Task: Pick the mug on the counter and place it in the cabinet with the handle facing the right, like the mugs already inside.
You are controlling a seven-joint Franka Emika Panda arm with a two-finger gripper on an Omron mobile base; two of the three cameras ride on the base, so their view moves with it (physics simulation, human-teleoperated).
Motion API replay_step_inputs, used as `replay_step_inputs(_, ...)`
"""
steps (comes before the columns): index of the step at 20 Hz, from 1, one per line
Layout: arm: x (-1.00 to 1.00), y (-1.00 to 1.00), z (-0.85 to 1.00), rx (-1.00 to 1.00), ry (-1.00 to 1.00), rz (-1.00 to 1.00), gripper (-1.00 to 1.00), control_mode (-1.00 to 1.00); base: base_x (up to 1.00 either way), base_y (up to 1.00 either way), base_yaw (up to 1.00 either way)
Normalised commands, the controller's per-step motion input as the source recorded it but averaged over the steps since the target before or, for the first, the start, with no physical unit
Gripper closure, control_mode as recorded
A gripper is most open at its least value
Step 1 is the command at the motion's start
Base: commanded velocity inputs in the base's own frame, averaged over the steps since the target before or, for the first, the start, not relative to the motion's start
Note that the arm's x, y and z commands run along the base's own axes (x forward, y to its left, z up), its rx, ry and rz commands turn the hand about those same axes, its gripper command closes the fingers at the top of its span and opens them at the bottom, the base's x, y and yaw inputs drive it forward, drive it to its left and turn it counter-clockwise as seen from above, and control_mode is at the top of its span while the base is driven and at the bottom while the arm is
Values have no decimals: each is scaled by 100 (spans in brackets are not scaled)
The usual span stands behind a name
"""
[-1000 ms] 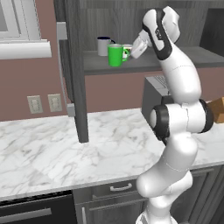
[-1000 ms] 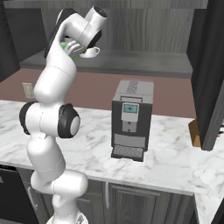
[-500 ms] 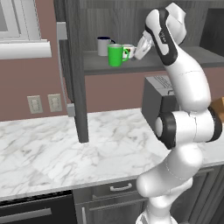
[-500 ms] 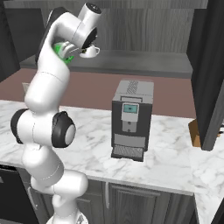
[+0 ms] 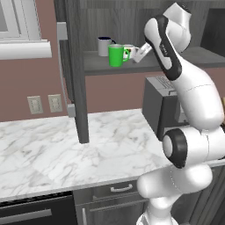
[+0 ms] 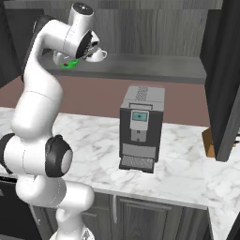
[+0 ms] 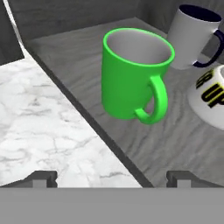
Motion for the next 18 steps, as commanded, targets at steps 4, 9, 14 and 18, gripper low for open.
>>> replay_step_inputs(4,-12,0,0,15,6,-42,-100,-100,0,0,0)
replay_step_inputs(9,-26,0,1,25,1,-38,-100,-100,0,0,0)
replay_step_inputs(14,-76,-2,-23,14,-5,-19,-100,-100,0,0,0)
replay_step_inputs(18,-92,0,-57,3,0,-15,-100,-100,0,0,0)
